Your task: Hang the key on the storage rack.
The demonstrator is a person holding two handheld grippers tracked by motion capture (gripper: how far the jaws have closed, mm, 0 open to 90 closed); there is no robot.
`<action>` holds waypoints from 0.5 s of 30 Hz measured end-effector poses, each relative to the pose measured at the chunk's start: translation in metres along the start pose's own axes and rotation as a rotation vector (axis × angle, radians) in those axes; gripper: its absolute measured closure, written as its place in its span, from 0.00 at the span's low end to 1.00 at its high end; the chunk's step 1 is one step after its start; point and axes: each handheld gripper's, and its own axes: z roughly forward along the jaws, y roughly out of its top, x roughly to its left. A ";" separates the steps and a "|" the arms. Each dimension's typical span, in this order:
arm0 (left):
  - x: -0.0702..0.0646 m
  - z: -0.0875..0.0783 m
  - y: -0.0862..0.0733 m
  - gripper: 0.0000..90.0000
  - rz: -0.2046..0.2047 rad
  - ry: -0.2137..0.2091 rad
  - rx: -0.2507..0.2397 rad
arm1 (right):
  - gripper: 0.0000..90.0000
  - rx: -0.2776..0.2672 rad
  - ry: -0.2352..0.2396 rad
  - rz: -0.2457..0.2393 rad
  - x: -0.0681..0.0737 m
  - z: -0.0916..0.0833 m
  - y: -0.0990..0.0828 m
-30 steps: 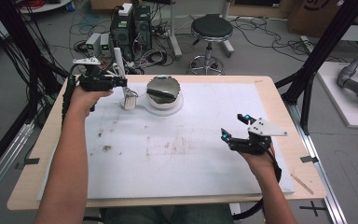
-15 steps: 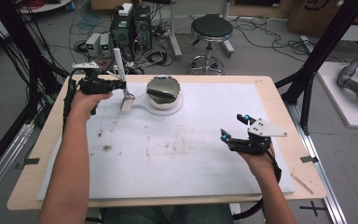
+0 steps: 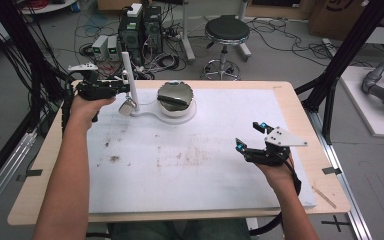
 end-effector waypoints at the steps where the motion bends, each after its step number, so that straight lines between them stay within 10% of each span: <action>1: -0.001 -0.002 0.001 0.64 0.001 0.002 -0.008 | 0.22 -0.001 0.001 -0.001 0.000 0.000 0.000; 15: -0.023 -0.023 -0.004 0.78 0.108 0.002 -0.065 | 0.22 -0.004 0.007 -0.011 0.003 0.002 0.001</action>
